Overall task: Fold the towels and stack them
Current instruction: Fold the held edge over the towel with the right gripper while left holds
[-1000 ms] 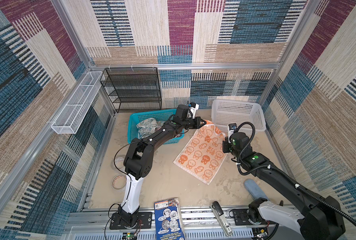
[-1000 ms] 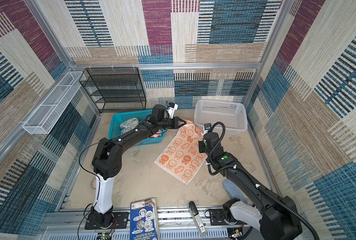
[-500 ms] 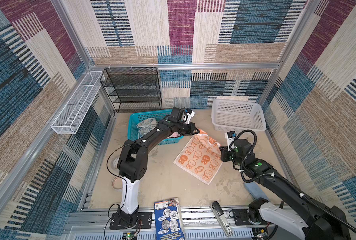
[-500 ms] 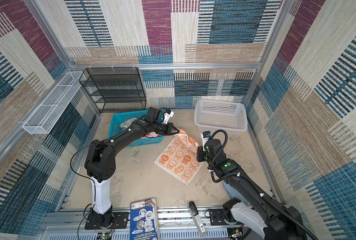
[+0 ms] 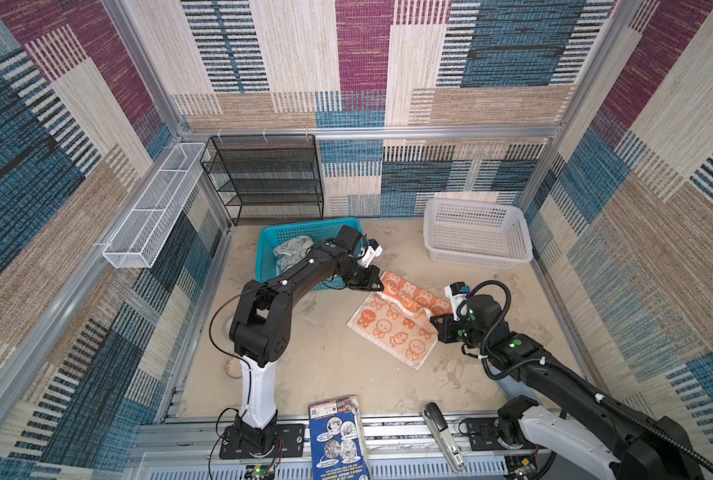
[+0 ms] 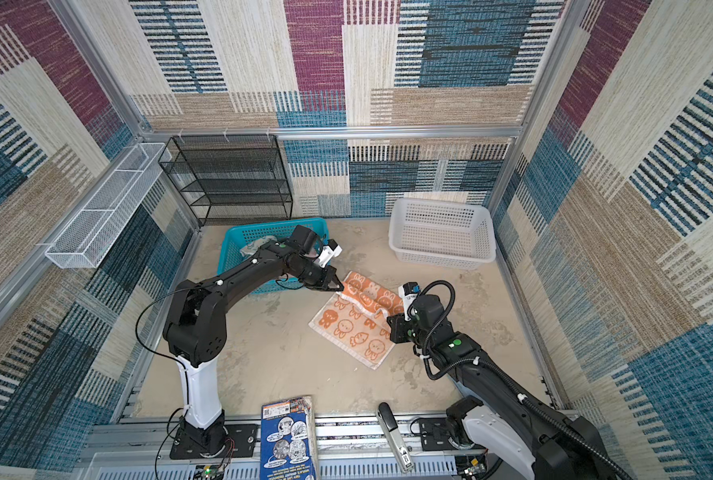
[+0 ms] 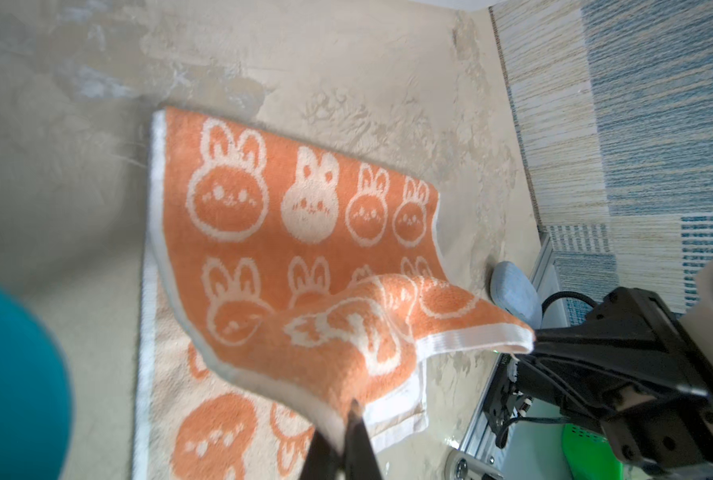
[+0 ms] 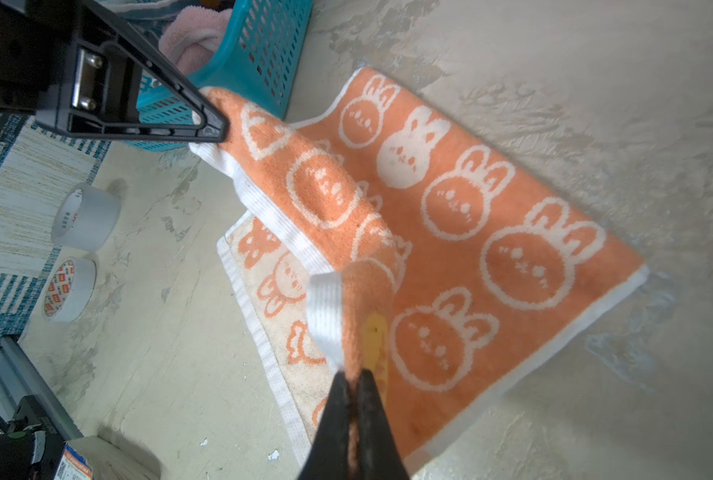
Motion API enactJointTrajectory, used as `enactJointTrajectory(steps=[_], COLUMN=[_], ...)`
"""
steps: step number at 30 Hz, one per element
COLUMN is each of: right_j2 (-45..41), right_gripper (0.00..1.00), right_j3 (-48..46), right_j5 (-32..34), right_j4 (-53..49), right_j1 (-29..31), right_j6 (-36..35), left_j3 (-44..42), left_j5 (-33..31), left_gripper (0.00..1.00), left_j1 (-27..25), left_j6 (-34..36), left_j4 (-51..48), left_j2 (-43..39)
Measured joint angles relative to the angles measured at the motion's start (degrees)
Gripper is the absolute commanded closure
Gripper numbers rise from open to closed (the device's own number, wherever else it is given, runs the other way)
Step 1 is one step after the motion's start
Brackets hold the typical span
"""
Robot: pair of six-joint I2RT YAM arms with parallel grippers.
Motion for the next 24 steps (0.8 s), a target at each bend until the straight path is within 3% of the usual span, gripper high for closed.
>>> enactJointTrajectory(steps=[24], right_j2=[11.3], right_gripper=[1.00], right_j3=[-0.9], right_j5=[4.7], right_j4=[-2.6], right_j1=[13.4], right_j6=[2.7], left_j3=[-4.6], left_j5=[-12.8], left_gripper=[1.00], left_j1=[0.0], left_j6=[4.4], left_j4=[-5.3], left_j2=[-0.7])
